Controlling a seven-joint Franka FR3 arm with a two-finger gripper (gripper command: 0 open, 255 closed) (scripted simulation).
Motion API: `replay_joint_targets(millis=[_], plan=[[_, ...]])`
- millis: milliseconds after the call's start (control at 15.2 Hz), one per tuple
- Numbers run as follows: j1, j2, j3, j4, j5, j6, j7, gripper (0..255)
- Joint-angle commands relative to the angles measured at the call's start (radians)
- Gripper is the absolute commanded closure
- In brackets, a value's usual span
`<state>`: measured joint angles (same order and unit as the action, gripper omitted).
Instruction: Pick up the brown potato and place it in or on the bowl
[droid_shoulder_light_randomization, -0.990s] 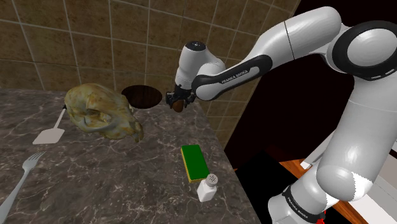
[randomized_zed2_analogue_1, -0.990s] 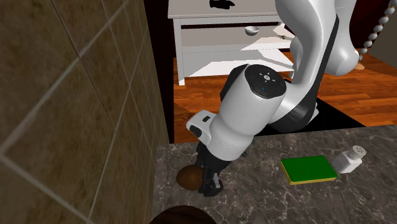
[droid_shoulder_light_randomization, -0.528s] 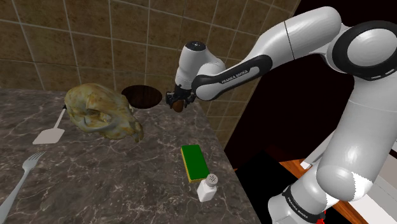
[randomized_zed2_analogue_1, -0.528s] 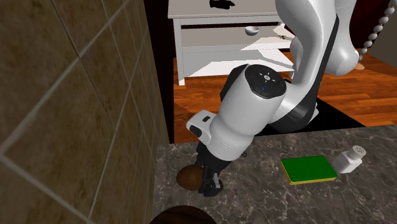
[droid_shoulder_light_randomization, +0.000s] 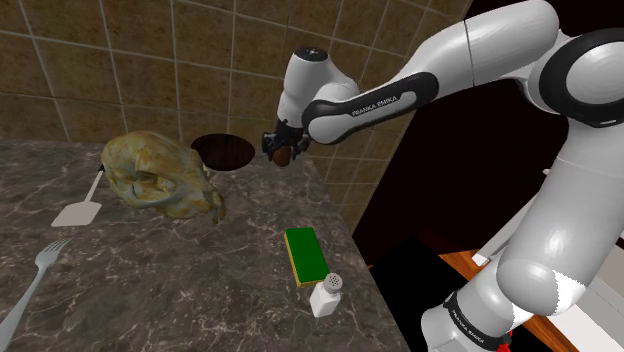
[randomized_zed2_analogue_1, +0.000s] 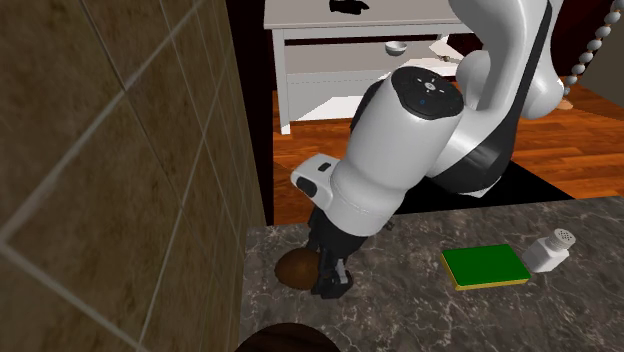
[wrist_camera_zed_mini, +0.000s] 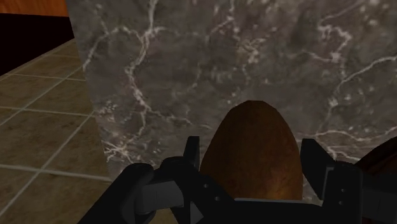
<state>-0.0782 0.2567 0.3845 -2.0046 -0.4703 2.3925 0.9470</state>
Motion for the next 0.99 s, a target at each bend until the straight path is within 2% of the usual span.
replay_joint_targets(millis=[0,924], plan=[[-0.004,-0.017,0.006,0.005,0.017,-0.019,-0.015,255],[-0.017,-0.104,0.030,0.087,0.110,-0.168,-0.104,255]])
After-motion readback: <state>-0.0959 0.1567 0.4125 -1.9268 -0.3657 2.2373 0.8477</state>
